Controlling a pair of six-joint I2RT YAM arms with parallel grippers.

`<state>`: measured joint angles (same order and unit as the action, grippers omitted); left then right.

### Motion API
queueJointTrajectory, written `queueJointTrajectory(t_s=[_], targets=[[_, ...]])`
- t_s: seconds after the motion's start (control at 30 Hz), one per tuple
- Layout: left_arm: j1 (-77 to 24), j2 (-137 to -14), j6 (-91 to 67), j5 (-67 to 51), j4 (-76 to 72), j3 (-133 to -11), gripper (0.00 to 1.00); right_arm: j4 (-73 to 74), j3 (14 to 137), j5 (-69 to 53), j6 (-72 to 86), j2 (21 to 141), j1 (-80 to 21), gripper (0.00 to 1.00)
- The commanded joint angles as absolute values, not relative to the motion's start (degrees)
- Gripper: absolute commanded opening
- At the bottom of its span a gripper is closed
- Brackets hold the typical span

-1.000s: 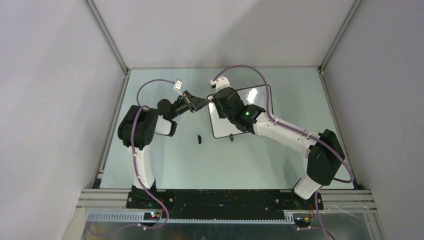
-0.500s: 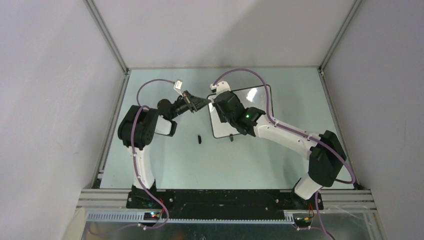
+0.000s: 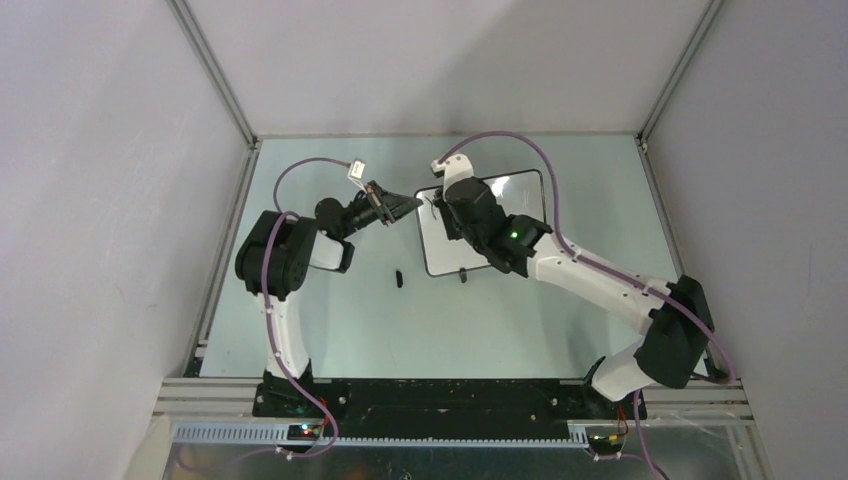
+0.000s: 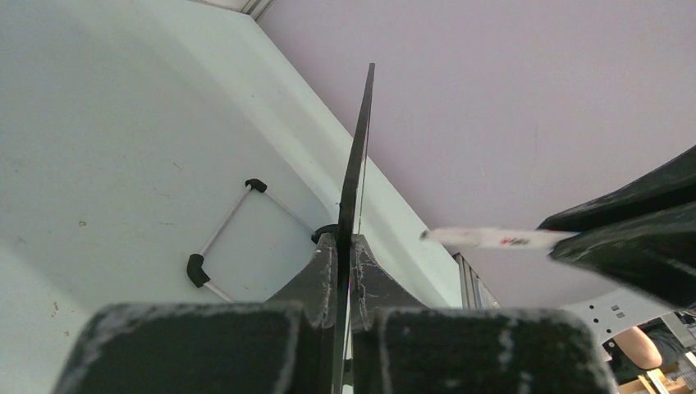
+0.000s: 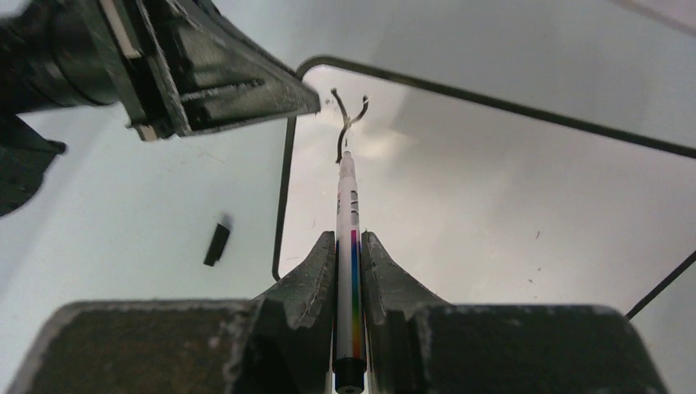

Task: Write a sentence on the whiteboard

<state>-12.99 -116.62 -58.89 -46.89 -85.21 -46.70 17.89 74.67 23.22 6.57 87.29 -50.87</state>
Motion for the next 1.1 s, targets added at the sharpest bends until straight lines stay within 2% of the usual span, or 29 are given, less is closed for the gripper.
queueJointTrajectory(t_s=[0.0,0.17,0.63,1.07], targets=[[-13.65,-113.82,-58.5,-47.22,-87.63,-46.45,0.0,13.39,74.06,23.92,4.25,82.63,-50.6,0.0],[-13.69,-113.61,-58.52,-46.98,-87.63,-46.13,0.0,5.89,69.26,22.48,2.66,81.2,-49.32,0.0],[-13.94,-112.43,-58.92,-46.73,-87.58,-45.22,0.0,-19.84,45.84,21.29,-1.44,70.96,-50.77,0.0],[-14.04,-113.16,-59.35,-45.33,-87.6,-45.11,0.0,-26.73,42.98,26.1,-4.96,75.1,-54.64,0.0]])
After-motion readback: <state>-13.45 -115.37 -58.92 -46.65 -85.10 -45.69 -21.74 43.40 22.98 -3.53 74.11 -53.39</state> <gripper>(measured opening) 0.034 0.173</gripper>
